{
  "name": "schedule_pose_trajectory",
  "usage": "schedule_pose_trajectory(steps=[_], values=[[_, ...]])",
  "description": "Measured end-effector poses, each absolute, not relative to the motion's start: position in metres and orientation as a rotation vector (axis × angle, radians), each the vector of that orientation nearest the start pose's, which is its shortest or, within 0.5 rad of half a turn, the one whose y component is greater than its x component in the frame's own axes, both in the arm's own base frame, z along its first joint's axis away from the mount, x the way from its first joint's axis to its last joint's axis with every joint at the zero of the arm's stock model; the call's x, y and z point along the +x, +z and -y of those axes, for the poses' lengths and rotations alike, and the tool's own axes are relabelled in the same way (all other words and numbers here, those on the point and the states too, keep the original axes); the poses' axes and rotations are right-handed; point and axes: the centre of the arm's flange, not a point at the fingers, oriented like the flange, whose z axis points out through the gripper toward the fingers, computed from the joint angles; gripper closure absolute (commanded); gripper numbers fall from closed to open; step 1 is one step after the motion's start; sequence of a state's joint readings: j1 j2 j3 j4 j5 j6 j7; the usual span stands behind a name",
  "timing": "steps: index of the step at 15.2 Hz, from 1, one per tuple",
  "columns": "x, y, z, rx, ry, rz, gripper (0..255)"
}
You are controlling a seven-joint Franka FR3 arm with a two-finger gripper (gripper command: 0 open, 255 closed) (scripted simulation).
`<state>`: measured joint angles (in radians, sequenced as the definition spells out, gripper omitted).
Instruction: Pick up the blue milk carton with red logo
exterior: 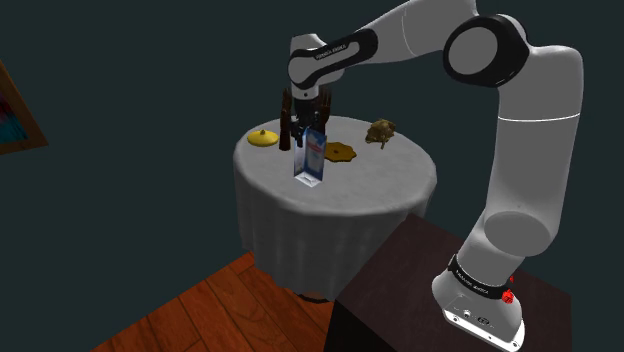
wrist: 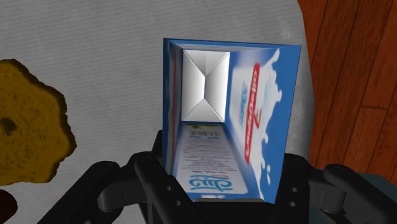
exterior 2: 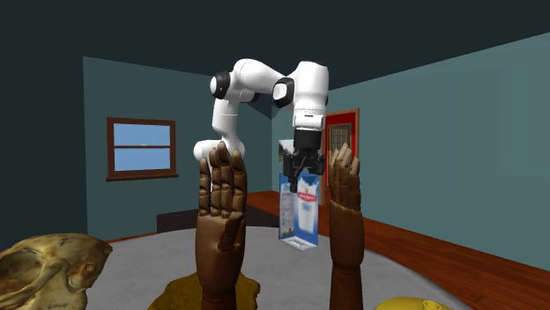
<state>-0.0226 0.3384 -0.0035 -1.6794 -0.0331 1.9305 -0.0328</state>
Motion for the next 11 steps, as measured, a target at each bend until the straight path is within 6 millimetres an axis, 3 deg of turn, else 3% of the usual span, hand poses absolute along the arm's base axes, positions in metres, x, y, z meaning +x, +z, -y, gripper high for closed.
schedule_pose_trajectory(steps=[11], values=[[0.643,0.454,0.018,-3.167,0.139,0.032,255]])
